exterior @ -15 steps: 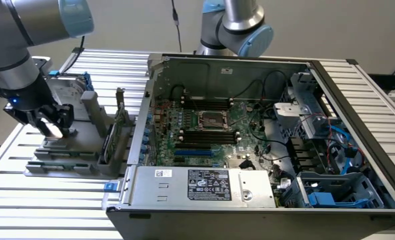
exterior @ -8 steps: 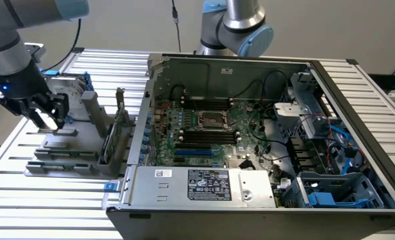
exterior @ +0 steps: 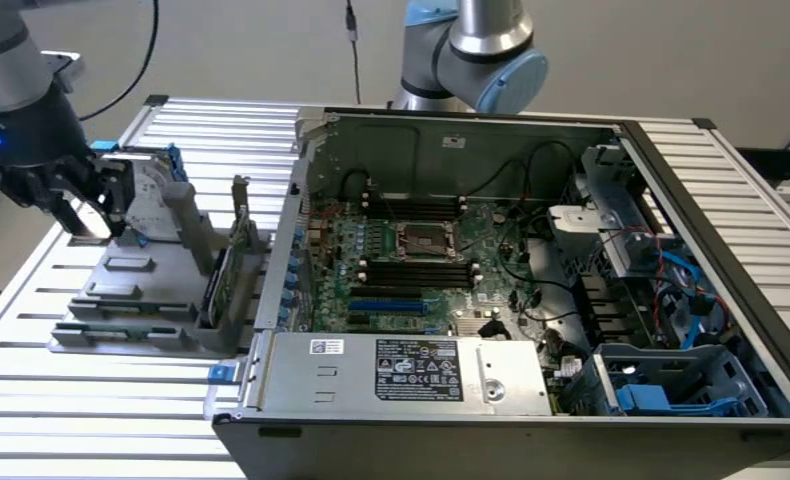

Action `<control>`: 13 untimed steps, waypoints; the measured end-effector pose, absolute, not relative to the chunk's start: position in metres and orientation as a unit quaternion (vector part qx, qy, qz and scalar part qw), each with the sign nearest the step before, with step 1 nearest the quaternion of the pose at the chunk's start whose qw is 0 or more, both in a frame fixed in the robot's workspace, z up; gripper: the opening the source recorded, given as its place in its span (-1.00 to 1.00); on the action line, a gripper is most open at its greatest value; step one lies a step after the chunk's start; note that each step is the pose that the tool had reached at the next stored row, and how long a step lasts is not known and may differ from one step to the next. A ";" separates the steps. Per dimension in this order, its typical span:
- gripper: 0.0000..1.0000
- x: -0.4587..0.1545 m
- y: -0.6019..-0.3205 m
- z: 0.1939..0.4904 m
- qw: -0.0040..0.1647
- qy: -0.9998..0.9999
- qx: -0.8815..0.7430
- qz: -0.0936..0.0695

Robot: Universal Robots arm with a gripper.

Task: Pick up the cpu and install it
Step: 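Pick up the cpu and move it towards the insertion slot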

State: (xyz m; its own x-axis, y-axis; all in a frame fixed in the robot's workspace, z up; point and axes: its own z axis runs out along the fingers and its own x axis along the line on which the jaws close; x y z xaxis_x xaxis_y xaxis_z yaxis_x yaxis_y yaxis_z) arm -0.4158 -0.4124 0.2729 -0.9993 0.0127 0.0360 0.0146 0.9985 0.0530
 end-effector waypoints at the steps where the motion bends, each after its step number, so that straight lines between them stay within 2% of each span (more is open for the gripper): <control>1: 0.09 -0.414 -0.412 0.277 0.018 -0.999 -0.006 -0.027; 13: 0.09 -0.381 -0.408 0.330 0.019 -0.999 -0.005 -0.027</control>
State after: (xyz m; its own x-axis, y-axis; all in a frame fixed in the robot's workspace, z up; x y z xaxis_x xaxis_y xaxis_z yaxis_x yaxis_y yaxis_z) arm -0.3811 -0.4075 0.3297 -0.9992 0.0092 0.0383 0.0113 0.9985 0.0533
